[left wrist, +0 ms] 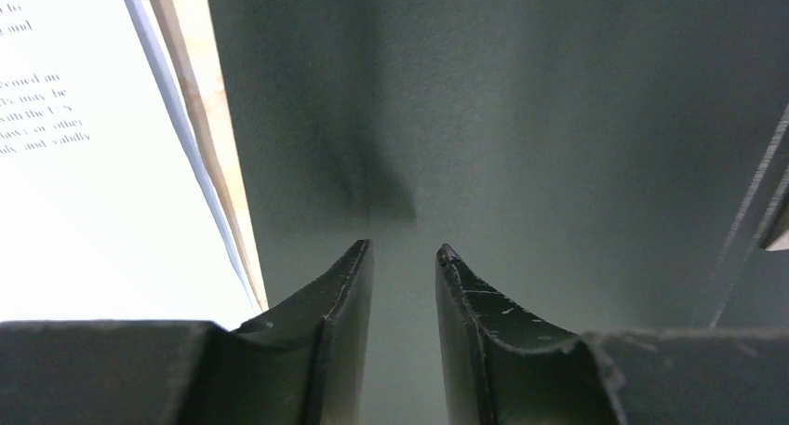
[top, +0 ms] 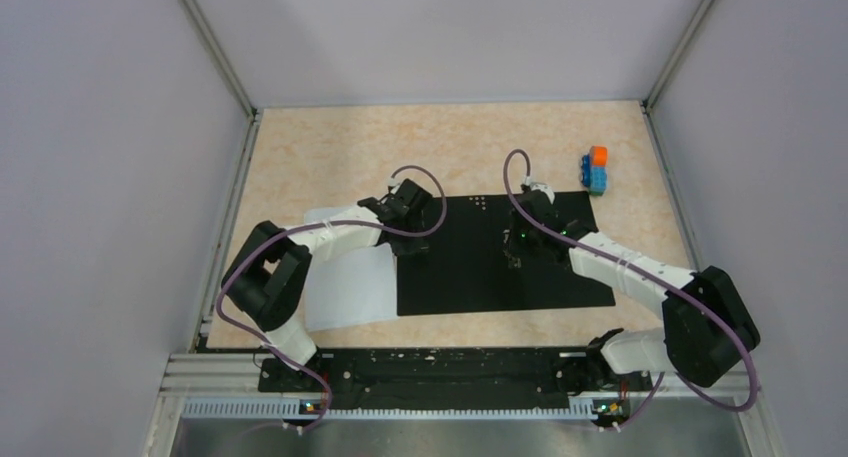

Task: Put the files into the folder

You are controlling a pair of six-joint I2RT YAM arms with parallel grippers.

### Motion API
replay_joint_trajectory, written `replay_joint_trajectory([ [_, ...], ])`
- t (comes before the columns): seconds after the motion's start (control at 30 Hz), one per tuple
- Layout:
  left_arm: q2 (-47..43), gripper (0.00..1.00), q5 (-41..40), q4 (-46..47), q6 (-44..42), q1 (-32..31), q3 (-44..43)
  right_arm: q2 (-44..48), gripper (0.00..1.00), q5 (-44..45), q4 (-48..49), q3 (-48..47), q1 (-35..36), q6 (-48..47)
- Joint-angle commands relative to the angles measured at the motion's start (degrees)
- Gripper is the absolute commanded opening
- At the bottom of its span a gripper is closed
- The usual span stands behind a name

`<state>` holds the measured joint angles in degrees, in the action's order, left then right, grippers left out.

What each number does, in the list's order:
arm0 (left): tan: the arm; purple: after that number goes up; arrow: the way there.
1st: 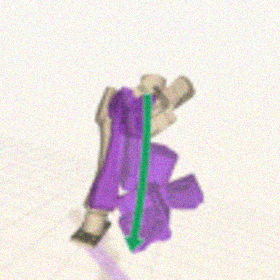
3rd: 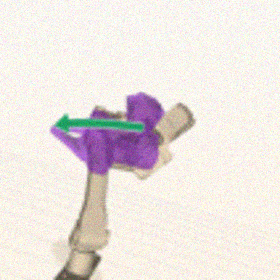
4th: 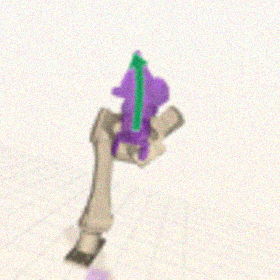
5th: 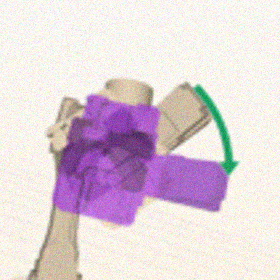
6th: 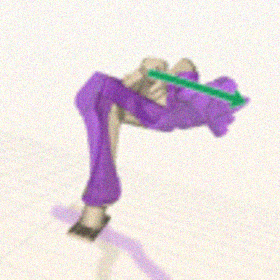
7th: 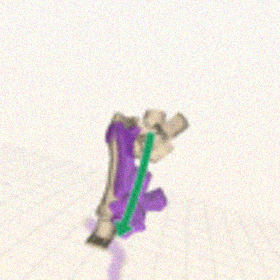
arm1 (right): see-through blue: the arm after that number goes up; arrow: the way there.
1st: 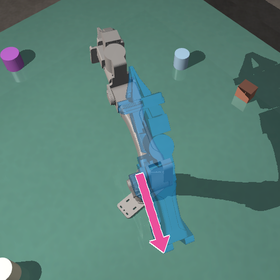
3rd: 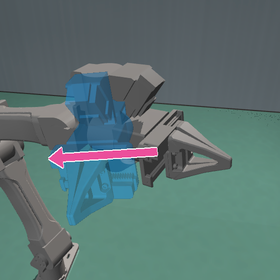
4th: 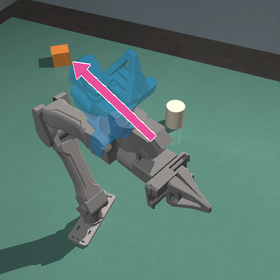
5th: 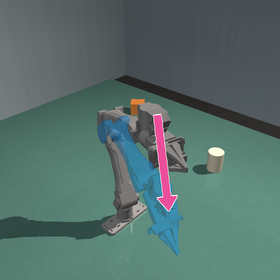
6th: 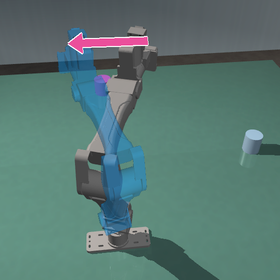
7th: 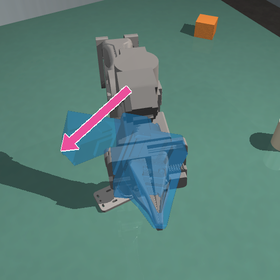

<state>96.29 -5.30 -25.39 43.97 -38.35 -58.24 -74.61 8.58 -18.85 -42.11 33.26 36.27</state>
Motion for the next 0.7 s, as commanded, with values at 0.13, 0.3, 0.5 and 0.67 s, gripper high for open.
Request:
replay_joint_trajectory([
  [0.13,-5.0,0.38,-1.0,-5.3,-5.2,0.2,-8.2,-1.9,0.14,-1.4,2.5,-3.1,-1.9,0.0],
  [0.3,-6.6,0.42,-1.1,-6.2,-6.5,0.2,-9.1,-4.0,0.13,-2.3,3.6,-4.6,-4.2,-1.0],
  [0.5,-8.5,0.45,-1.5,-7.1,-7.5,0.2,-9.4,-9.8,0.13,-1.9,3.8,-9.2,-5.2,-3.2],
  [0.67,-9.9,0.46,-2.9,-8.4,-8.2,0.4,-9.7,-14.3,0.12,-0.1,3.9,-12.4,-5.8,-4.3],
])
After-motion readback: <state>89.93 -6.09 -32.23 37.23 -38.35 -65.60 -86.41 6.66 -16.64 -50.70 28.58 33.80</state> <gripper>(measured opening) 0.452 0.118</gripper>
